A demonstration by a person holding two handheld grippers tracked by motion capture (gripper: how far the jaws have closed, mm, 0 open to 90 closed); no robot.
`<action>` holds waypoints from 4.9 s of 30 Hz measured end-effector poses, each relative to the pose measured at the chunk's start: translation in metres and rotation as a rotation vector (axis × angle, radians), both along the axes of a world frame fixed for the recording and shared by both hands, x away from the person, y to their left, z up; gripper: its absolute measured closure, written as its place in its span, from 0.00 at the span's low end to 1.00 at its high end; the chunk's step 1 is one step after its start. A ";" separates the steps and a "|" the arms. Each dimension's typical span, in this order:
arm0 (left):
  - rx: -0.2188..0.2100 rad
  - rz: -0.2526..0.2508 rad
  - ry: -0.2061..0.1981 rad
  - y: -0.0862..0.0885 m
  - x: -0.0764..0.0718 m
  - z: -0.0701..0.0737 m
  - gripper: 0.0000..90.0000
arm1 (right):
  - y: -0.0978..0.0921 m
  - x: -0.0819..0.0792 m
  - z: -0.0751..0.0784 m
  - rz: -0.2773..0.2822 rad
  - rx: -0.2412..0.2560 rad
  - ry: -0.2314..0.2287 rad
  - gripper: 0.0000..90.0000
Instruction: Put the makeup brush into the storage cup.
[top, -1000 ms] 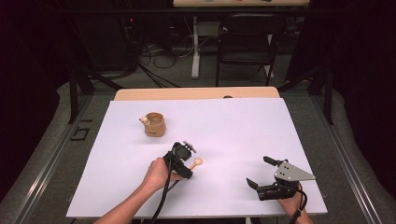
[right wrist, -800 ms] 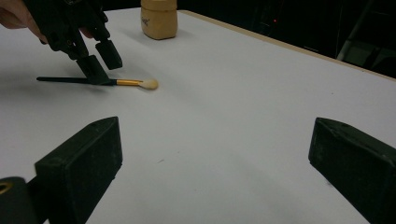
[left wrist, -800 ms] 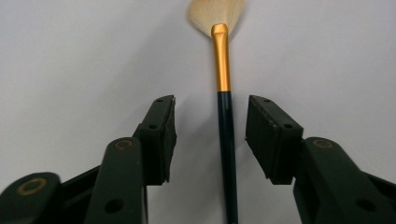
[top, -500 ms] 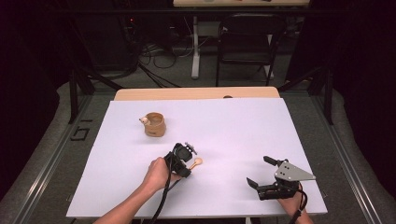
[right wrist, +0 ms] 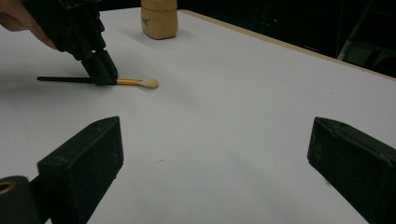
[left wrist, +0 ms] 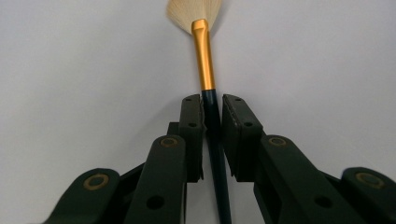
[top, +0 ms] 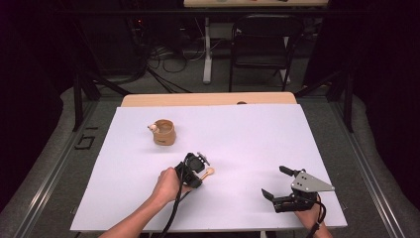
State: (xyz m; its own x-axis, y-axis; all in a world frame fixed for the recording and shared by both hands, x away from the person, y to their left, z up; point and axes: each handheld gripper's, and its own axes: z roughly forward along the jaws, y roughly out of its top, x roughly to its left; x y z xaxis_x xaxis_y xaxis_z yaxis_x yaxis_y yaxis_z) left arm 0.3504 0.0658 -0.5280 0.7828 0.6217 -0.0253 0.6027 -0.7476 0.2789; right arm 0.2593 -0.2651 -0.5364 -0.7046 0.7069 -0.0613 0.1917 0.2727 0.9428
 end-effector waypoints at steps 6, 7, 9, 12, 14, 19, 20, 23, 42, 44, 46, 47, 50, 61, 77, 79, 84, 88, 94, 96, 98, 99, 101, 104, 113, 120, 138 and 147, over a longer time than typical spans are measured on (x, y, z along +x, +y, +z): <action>0.013 -0.014 0.008 0.000 0.002 0.000 0.90 | 0.000 0.000 0.000 0.002 0.002 0.002 0.03; 0.005 -0.013 0.014 0.000 0.002 0.000 0.92 | 0.000 0.000 0.000 0.002 0.001 0.005 0.03; 0.003 -0.017 0.019 0.001 0.003 0.001 0.92 | 0.000 0.000 0.000 0.002 0.002 0.005 0.03; -0.017 -0.013 0.031 0.003 0.005 0.000 0.92 | 0.000 0.000 0.000 0.002 -0.004 0.009 0.03; -0.015 -0.021 0.034 0.004 0.005 0.001 0.92 | 0.000 0.000 0.000 -0.001 -0.002 0.007 0.03; -0.029 -0.017 0.028 0.006 0.006 0.002 0.93 | 0.000 0.000 0.000 0.001 0.005 0.007 0.03; -0.038 -0.020 0.027 0.007 0.006 0.003 0.93 | 0.000 0.000 0.000 0.001 0.001 0.002 0.03; -0.060 -0.016 0.014 0.011 0.007 0.006 0.93 | 0.000 0.000 0.000 0.000 0.001 0.005 0.03; -0.179 0.000 -0.060 0.027 0.002 0.020 0.93 | 0.000 0.000 0.000 0.002 0.000 0.000 0.03; -0.192 0.003 -0.068 0.029 0.002 0.022 0.93 | -0.001 0.000 0.000 0.001 0.001 0.001 0.03; -0.207 0.007 -0.074 0.031 0.002 0.023 0.93 | 0.000 0.000 0.000 -0.003 0.008 -0.006 0.03; -0.213 0.012 -0.079 0.032 0.002 0.023 0.93 | 0.000 0.000 0.000 -0.003 0.007 -0.006 0.03; -0.226 0.011 -0.095 0.034 0.001 0.025 0.93 | -0.001 0.000 0.000 0.001 0.000 0.001 0.03; -0.284 0.025 -0.141 0.042 -0.002 0.031 0.93 | -0.001 0.000 0.000 0.002 -0.005 0.007 0.03; -0.343 0.060 -0.201 0.055 -0.003 0.037 0.93 | -0.001 0.000 0.000 0.003 -0.005 0.007 0.03; -0.348 0.062 -0.208 0.056 -0.003 0.038 0.93 | -0.001 0.000 0.000 0.002 -0.005 0.006 0.03; -0.369 0.071 -0.221 0.059 -0.003 0.038 0.93 | -0.001 0.000 0.000 0.002 0.000 0.003 0.03; -0.387 0.081 -0.233 0.061 -0.004 0.039 0.93 | -0.001 0.000 0.000 0.000 0.002 0.000 0.03; -0.410 0.093 -0.246 0.066 -0.003 0.040 0.93 | -0.001 0.000 0.000 0.001 0.000 0.003 0.03; -0.417 0.094 -0.247 0.067 -0.003 0.040 0.93 | -0.001 0.000 0.000 0.001 0.000 0.003 0.03; -0.422 0.099 -0.251 0.068 -0.003 0.041 0.93 | -0.001 0.000 0.000 0.001 0.000 0.003 0.03; -0.428 0.100 -0.254 0.068 -0.003 0.041 0.93 | -0.001 0.000 0.000 0.001 0.000 0.003 0.03; -0.436 0.106 -0.259 0.069 -0.003 0.041 0.93 | -0.001 0.000 0.000 0.001 0.000 0.002 0.03; -0.448 0.116 -0.266 0.071 -0.003 0.041 0.93 | -0.001 0.000 0.000 0.002 0.000 0.003 0.03; -0.470 0.141 -0.286 0.076 -0.003 0.041 0.93 | -0.001 0.000 0.001 0.003 0.002 0.002 0.03; -0.484 0.157 -0.309 0.081 -0.002 0.042 0.93 | -0.001 0.000 0.001 0.004 0.002 0.001 0.03; -0.522 0.214 -0.358 0.093 0.001 0.040 0.93 | -0.001 0.000 0.001 0.003 0.002 0.003 0.03; -0.541 0.232 -0.388 0.098 0.003 0.038 0.93 | -0.001 0.000 0.000 0.010 0.004 0.004 0.03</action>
